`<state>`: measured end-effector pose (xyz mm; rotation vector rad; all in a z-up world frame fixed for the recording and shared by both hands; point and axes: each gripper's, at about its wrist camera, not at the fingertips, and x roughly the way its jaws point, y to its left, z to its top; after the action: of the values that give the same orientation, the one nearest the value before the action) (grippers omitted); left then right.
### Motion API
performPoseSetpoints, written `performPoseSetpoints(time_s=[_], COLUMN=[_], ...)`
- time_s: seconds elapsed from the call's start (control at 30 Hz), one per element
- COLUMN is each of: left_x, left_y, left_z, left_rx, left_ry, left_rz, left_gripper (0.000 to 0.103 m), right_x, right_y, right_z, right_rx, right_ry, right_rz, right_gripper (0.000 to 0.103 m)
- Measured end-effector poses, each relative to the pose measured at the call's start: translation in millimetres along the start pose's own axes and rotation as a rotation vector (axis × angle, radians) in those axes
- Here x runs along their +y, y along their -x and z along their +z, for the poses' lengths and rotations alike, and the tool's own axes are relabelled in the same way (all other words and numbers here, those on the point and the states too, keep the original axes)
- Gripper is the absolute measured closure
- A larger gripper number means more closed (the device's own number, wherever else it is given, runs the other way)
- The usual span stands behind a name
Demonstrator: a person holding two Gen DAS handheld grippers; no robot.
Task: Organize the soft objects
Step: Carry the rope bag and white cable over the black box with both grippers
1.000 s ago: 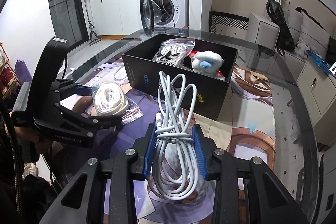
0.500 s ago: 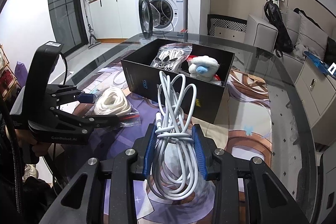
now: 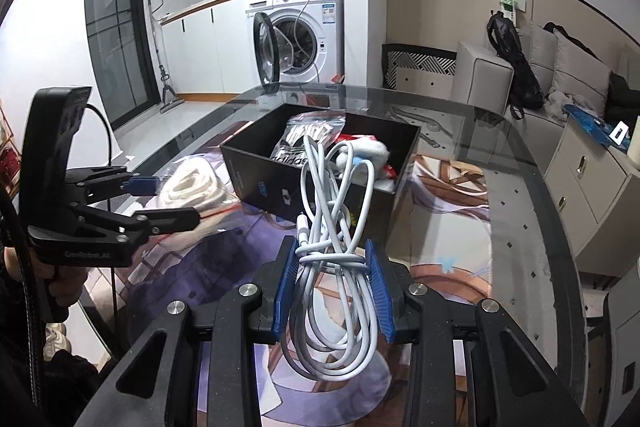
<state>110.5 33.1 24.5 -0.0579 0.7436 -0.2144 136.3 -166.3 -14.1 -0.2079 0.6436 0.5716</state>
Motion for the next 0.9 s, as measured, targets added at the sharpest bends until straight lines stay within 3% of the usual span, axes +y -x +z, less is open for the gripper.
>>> performPoseSetpoints(time_s=[0.9], left_x=[-19], left_y=[17], left_z=[53], left_rx=[-0.119], left_ry=[-0.005], left_rz=[-0.034], left_gripper=[0.043], right_x=[-10], right_y=[13], right_z=[26], right_rx=[-0.059], right_ry=[-0.019], right_rz=[-0.049], right_gripper=[0.068])
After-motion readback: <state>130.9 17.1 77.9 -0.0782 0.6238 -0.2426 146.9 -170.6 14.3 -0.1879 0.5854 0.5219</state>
